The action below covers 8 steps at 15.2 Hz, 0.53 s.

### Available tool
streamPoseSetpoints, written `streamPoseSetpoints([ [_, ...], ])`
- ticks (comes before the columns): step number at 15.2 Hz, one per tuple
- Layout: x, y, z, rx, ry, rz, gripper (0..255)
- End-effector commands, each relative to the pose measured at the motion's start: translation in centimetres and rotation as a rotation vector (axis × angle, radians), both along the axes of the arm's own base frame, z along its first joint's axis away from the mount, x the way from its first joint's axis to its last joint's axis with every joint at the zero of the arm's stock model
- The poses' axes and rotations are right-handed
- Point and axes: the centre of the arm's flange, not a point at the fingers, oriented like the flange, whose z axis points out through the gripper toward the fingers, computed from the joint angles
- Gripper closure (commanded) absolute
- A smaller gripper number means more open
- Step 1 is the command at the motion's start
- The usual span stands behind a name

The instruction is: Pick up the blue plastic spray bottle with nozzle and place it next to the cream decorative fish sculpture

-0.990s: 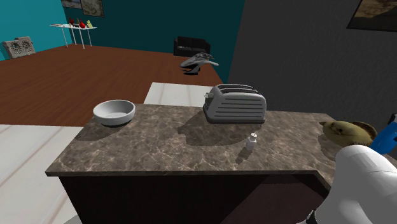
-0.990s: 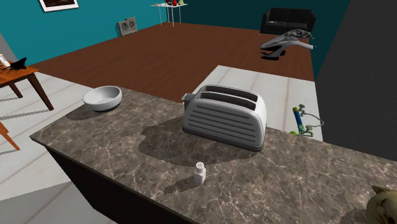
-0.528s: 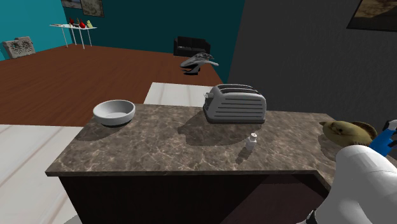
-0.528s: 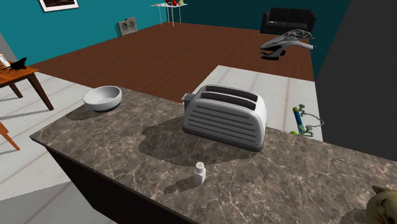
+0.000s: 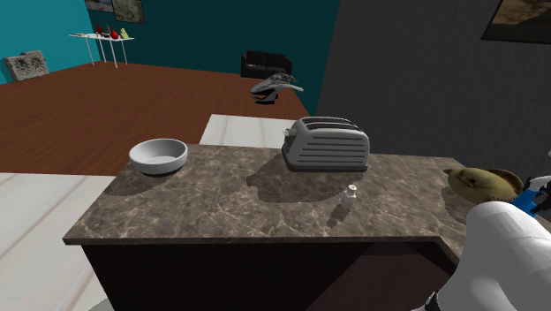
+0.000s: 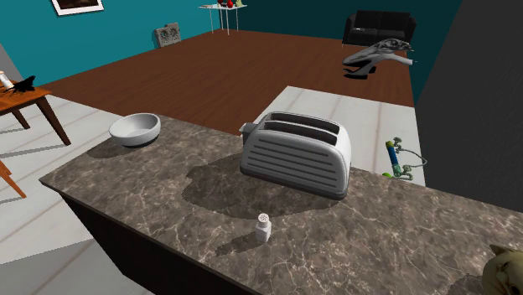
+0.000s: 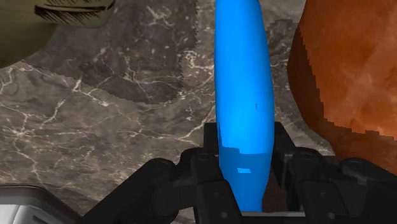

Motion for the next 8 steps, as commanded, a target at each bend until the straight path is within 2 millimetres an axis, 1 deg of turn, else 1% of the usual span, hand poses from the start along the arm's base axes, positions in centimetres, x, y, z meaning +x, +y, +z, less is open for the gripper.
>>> streamPoseSetpoints([
  [1,0.0,0.0,-1.0,0.0,0.0,0.0,255],
  [5,0.0,0.0,-3.1,0.0,0.0,0.0,255],
  [8,0.0,0.0,-3.1,0.0,0.0,0.0,255],
])
